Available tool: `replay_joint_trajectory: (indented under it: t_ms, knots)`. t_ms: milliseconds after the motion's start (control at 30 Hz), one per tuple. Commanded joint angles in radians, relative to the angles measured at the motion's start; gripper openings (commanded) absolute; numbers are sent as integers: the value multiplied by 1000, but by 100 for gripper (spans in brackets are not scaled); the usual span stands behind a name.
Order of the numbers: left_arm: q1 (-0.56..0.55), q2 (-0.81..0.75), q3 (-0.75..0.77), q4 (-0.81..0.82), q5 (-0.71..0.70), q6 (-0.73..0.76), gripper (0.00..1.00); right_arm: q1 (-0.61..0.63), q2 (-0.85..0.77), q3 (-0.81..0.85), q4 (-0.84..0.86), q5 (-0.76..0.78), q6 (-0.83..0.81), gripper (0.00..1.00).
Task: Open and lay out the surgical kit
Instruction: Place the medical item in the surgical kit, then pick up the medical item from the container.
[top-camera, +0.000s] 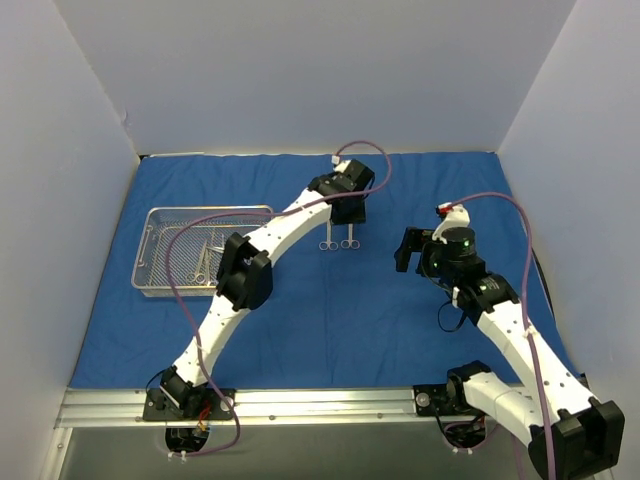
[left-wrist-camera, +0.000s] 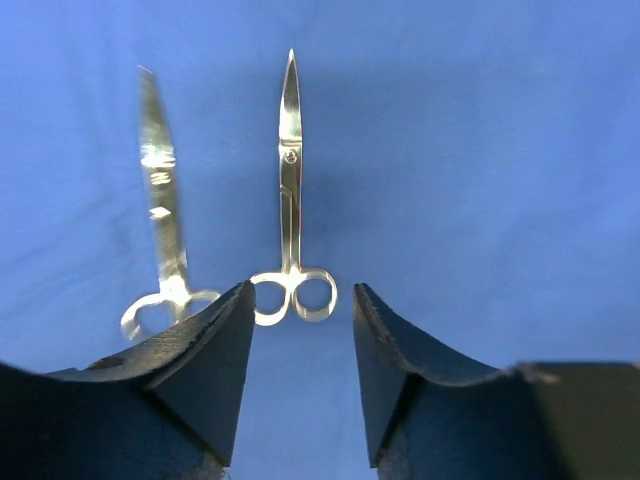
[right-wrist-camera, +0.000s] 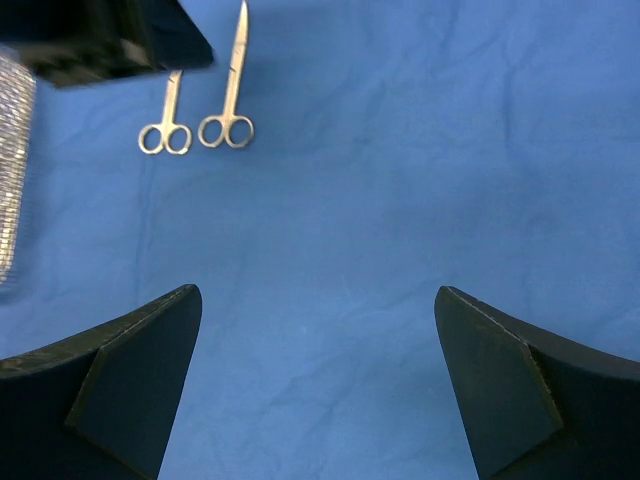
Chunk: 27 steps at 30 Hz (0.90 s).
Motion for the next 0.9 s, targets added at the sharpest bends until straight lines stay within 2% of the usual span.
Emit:
replay_joint_trajectory:
  t_ms: [0, 233, 333, 367, 633, 733, 867]
  knots:
    - [13, -213, 0, -24, -67, 33, 55, 2, -58, -7, 44, -19, -6, 97]
    - [33, -484, -219, -11, -178, 72, 59, 2, -97, -13, 49, -19, -8, 97]
    - [68, -604, -371, 5, -204, 55, 60, 5, -98, -13, 47, -18, -6, 97]
    - [83, -635, -466, 15, -196, 47, 60, 3, -97, -13, 47, -18, -8, 97]
    - [310, -949, -940, 128, -138, -46, 64, 3, -89, -15, 52, -24, -8, 97]
    - [394, -1015, -1083, 168, -118, -94, 64, 3, -83, -16, 55, -30, -9, 97]
    - [453, -1020, -1195, 209, -104, -140, 63, 3, -75, -15, 56, -36, -9, 97]
